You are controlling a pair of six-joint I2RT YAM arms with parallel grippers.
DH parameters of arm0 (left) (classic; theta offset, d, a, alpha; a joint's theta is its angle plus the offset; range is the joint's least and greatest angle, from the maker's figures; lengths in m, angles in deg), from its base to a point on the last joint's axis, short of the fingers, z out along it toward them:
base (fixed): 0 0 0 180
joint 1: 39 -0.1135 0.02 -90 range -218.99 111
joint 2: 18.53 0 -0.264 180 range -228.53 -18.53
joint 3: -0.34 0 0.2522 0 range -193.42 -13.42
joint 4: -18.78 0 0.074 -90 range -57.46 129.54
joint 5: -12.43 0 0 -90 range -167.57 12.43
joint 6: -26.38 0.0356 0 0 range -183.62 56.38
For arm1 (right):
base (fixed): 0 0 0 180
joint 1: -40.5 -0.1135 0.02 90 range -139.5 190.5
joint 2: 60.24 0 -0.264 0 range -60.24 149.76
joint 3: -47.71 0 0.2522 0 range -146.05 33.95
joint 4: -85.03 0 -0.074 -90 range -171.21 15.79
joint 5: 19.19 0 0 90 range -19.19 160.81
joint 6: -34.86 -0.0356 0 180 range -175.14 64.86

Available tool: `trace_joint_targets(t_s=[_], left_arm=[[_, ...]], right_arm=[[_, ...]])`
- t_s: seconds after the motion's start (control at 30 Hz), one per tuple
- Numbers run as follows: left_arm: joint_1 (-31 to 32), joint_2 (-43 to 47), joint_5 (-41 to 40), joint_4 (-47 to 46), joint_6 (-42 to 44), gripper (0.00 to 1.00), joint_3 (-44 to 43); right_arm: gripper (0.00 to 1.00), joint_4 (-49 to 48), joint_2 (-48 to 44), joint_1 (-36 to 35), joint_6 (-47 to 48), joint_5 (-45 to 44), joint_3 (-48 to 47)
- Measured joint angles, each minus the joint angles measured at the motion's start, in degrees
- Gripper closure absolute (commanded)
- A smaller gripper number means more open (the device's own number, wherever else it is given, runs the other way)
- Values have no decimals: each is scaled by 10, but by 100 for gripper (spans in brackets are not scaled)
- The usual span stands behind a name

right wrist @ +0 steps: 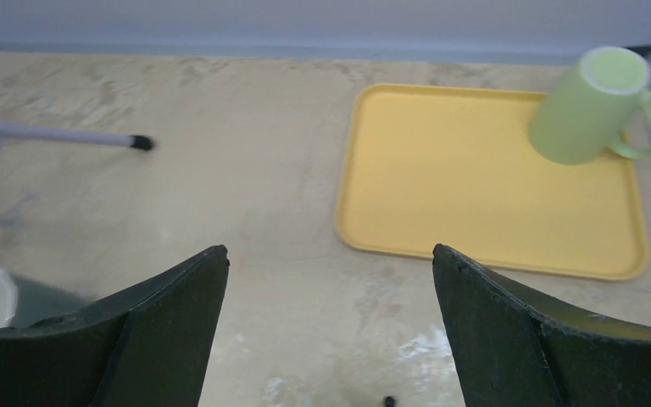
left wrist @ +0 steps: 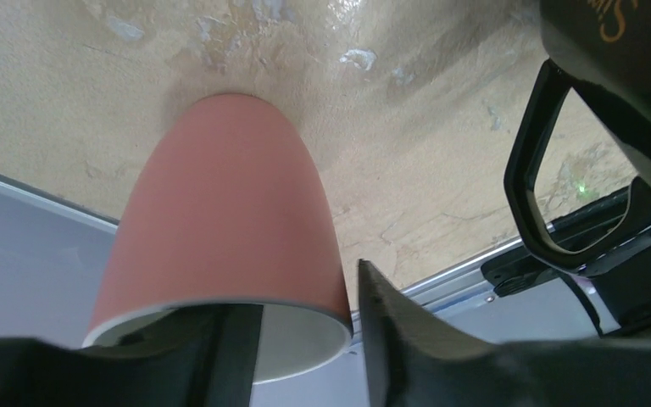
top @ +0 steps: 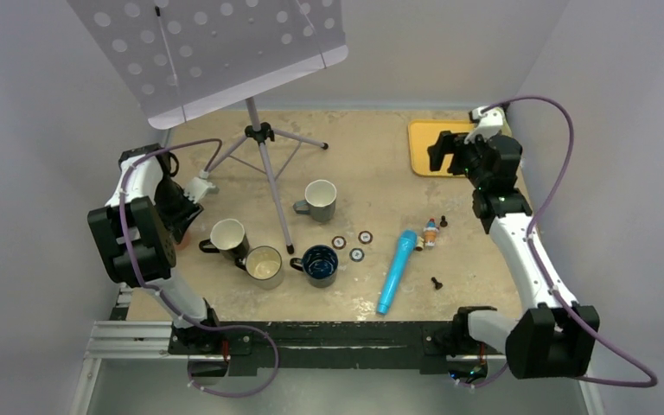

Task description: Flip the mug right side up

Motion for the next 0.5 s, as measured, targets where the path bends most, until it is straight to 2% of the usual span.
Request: trace_joint_targets(t_s=[0.1,0.2,0.3,0.5], left_arm=[[0,6,10,-3,-1,43,0],[0,24,23,-2,-3,42,0],[0,64,42,3,-7,41,0],[17,157,72,22,-18,40,-6]], right_arm=[[8,-28,54,89,7,10,-10],[9,-43,154,157,32,11,-64],[10,-26,295,195,86,16,-179],[11,57,495,229,190,32,-405]])
